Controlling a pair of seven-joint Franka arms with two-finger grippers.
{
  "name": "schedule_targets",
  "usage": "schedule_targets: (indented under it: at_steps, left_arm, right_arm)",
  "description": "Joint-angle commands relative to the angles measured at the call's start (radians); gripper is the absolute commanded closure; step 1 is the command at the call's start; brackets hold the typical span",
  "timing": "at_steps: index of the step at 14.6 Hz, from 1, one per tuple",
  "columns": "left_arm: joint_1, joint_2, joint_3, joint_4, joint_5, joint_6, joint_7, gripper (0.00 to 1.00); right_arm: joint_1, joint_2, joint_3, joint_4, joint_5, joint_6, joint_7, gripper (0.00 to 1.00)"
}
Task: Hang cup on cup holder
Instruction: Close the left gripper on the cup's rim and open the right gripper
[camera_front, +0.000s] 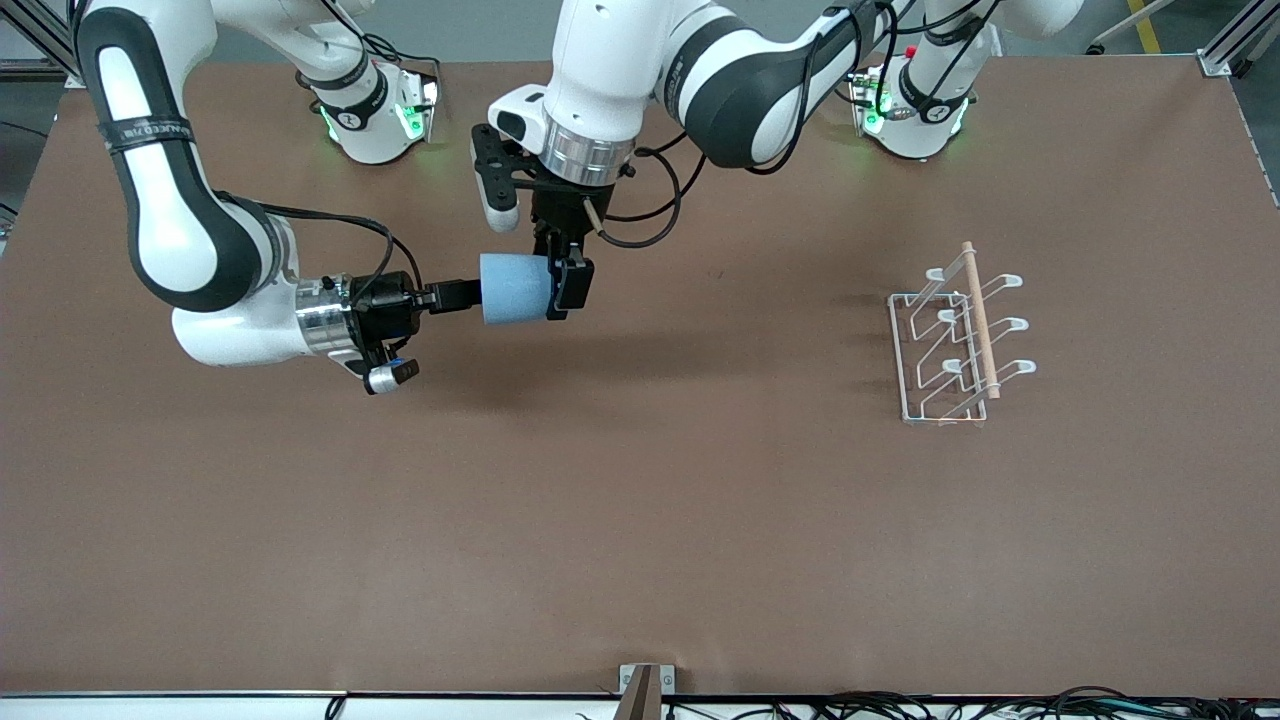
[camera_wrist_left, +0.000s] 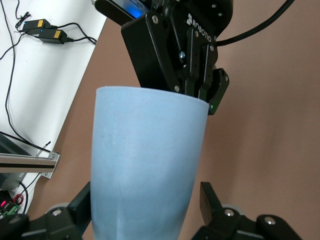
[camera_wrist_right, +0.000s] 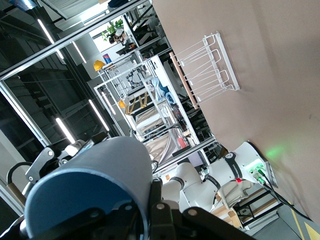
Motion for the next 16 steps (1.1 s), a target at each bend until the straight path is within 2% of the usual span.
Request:
schedule_targets:
  at_steps: [1,4,7,8,9,10,11,14,16]
  left_arm:
    - [-0.006,0.009,-0.005,0.013,0.013,-0.013,0.011,0.19]
    - [-0.006,0.009,-0.005,0.013,0.01,-0.016,0.009,0.3]
    - [-0.006,0.008,-0.006,0.013,0.01,-0.042,0.009,0.33]
    - [-0.006,0.005,-0.006,0.013,0.008,-0.047,0.009,0.33]
    - [-0.004,0.0,-0.008,0.013,0.008,-0.059,0.009,0.33]
    - [-0.004,-0.003,-0.008,0.013,0.008,-0.093,0.009,0.33]
    - [-0.003,-0.006,-0.009,0.014,0.008,-0.123,0.009,0.32]
    - [0.011,-0.023,-0.009,0.013,0.01,-0.246,0.012,0.3]
    - [0.023,-0.041,-0.002,0.013,0.01,-0.346,0.034,0.3]
  right_arm:
    - [0.01,-0.002,-0.007,-0.012,0.035,-0.002,-0.019,0.88]
    - [0.008,0.002,-0.007,-0.012,0.035,-0.003,-0.019,0.79]
    - [0.008,0.002,-0.007,-0.012,0.035,-0.005,-0.017,0.73]
    - [0.008,0.002,-0.007,-0.012,0.035,-0.005,-0.013,0.63]
    - [0.007,0.001,-0.007,-0.012,0.035,-0.005,-0.014,0.39]
    - [0.005,0.001,-0.007,-0.012,0.033,-0.005,-0.017,0.04]
    - [0.004,0.001,-0.009,-0.011,0.033,-0.005,-0.017,0.0]
    - [-0.001,-0.001,-0.012,-0.008,0.032,0.003,-0.016,0.0]
    - [-0.001,-0.009,-0.013,-0.011,0.019,0.09,-0.014,0.0]
